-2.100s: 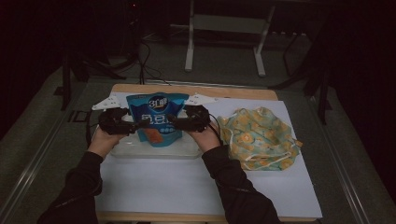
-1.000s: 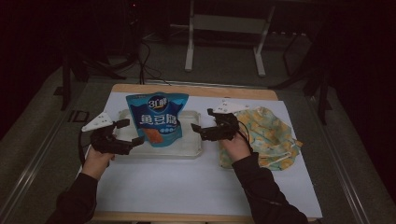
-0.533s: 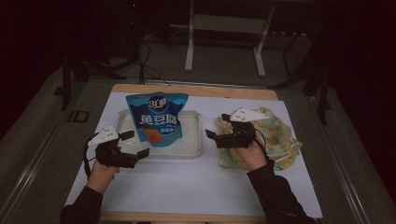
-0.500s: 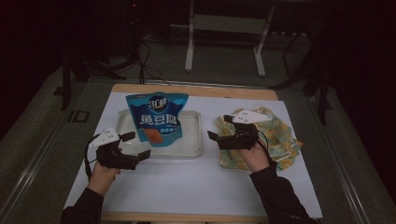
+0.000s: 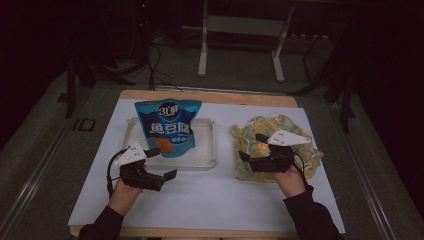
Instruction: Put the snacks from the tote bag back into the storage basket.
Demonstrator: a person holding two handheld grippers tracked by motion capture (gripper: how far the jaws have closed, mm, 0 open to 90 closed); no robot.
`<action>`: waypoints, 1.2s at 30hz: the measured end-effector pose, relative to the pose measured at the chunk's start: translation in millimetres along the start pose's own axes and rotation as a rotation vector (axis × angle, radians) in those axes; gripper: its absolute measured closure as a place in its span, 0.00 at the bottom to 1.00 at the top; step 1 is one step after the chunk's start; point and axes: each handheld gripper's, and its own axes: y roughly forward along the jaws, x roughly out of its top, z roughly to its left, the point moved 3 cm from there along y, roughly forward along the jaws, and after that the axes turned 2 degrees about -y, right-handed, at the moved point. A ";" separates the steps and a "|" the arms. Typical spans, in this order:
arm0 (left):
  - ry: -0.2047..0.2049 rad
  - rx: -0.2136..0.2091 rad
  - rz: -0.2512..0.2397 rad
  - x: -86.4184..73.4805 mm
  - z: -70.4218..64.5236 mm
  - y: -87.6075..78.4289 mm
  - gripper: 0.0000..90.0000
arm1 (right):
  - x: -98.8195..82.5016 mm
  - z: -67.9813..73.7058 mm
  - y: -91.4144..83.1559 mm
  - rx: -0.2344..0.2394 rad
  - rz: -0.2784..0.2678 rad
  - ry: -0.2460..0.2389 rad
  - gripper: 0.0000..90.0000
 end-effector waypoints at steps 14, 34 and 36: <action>0.057 -0.053 0.056 -14.2 -27.3 34.6 0.03 | -50.6 -10.9 -34.3 -0.039 0.009 0.041 0.16; 0.121 -0.021 0.093 -35.9 -30.8 38.5 0.03 | -94.3 -26.0 -57.9 -0.237 -0.056 0.092 0.16; 0.120 -0.021 0.089 -36.0 -29.9 37.2 0.03 | -97.3 -27.2 -55.3 -0.234 -0.042 0.097 0.16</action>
